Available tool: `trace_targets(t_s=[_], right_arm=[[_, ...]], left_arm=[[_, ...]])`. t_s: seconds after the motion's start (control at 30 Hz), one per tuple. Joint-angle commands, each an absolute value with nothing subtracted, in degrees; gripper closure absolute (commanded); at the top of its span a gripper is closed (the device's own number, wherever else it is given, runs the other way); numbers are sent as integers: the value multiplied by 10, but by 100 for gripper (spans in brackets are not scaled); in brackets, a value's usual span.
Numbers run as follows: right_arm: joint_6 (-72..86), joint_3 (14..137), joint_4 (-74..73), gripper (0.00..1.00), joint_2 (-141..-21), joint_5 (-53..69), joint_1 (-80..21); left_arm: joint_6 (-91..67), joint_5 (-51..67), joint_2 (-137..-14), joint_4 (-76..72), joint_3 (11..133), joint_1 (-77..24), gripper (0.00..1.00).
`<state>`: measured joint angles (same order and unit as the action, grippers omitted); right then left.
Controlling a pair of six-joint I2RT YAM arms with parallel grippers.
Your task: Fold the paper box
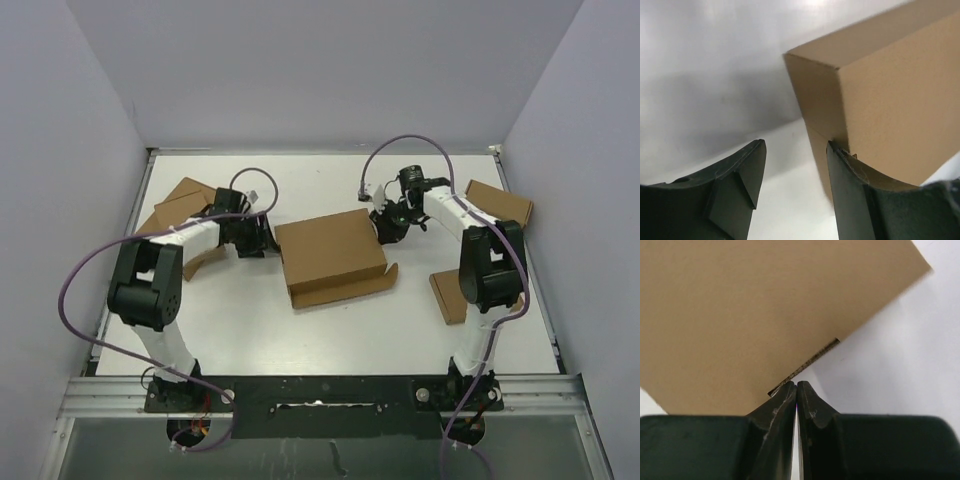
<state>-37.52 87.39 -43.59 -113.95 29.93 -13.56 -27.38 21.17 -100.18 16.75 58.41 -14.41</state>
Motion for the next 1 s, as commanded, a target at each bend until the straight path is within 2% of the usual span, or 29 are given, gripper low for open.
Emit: trace_targets(t_s=[0.0,0.23,0.37,0.47,0.57,0.67,0.77,0.87,0.97], right_arm=[[-385,797,-470,92,-1066,386,-184],[-415,725,-498,88,-1002,404,-197],[-449,714,-527,82,-976,436,-197],[-489,709,-562,77,-948,453,-179],[-534,707,-600,72,-913,480,-151],[-581,708,-621,63,-880,506,-139],[-607,696,-595,43,-852,539,-145],[-671,663,-537,22,-831,593,-151],[-762,613,-467,9,-819,637,-157]], left_arm=[[-248,276,-1080,120,697,-159,49],[-225,310,-1188,153,854,-166,48],[-204,317,-1237,196,948,-172,47],[-176,265,-1220,220,983,-168,46],[-148,211,-1157,213,963,-158,44],[-116,191,-1068,181,897,-148,43],[-71,239,-944,77,743,-153,43],[-21,313,-788,-103,536,-193,43],[52,309,-672,-283,338,-299,26]])
